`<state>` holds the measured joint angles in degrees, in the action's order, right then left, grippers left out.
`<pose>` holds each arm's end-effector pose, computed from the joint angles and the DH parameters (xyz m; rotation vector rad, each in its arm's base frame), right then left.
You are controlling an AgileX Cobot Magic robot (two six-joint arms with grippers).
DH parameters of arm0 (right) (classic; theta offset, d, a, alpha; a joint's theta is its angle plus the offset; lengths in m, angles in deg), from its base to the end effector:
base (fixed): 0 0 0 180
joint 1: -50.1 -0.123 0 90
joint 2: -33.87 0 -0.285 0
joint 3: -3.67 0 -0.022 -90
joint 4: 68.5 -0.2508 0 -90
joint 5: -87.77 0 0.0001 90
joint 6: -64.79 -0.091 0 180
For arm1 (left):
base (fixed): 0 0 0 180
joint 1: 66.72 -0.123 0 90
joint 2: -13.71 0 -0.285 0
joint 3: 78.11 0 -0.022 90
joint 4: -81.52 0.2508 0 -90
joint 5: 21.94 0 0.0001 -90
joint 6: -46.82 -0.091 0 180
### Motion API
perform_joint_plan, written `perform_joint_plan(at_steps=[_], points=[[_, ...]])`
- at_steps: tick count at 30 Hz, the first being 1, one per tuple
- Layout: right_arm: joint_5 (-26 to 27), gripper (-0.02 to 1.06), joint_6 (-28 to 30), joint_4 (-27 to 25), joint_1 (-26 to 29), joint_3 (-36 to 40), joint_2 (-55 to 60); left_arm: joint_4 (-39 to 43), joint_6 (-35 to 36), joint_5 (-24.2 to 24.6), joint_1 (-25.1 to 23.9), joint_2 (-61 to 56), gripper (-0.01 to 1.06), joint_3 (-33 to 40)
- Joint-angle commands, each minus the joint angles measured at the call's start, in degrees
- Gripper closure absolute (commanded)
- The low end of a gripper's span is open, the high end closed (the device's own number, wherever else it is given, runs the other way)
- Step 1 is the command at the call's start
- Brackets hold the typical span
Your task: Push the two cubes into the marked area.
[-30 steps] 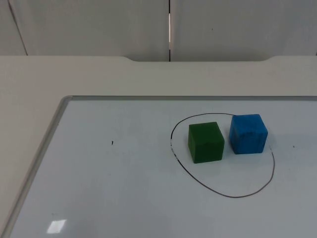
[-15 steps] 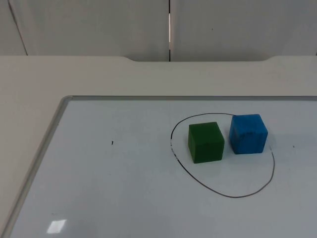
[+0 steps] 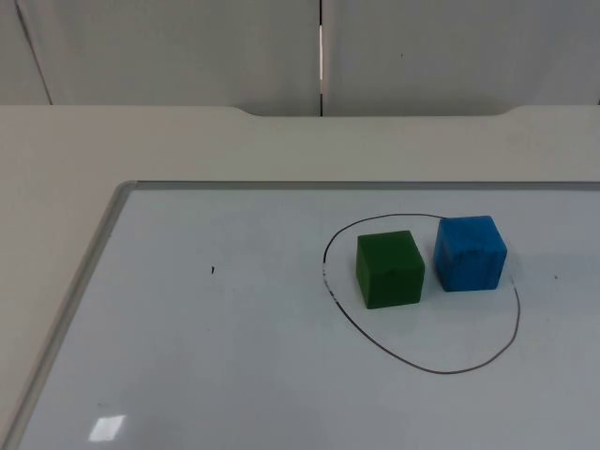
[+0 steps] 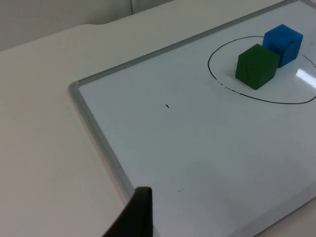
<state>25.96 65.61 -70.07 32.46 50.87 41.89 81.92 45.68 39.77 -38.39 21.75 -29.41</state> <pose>-0.0081 -0.0003 0.2825 -0.3305 2.0223 0.2161 -0.0038 0.0027 0.2754 0.5286 2.0112 -0.2829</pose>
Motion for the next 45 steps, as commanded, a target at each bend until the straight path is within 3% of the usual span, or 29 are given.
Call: perform_joint_plan(at_steps=[1, 14, 24, 35, 45], points=[[0.1, 0.00, -0.2, -0.2, -0.2, 0.5, -0.2, 0.3, 0.4, 0.0, -2.9, -0.3, 0.00, 0.2], [0.1, 0.00, -0.2, -0.2, -0.2, 0.5, -0.2, 0.3, 0.4, 0.0, -19.5, -0.3, 0.00, 0.2], [0.1, 0.00, -0.2, -0.2, -0.2, 0.5, -0.2, 0.3, 0.4, 0.0, -27.7, -0.3, 0.00, 0.2], [0.1, 0.00, -0.2, -0.2, -0.1, 0.5, -0.2, 0.3, 0.4, 0.0, -29.0, -0.3, 0.00, 0.2], [0.1, 0.00, -0.2, -0.2, 6.6, 0.5, -0.2, 0.3, 0.4, 0.0, -29.0, -0.3, 0.00, 0.2]])
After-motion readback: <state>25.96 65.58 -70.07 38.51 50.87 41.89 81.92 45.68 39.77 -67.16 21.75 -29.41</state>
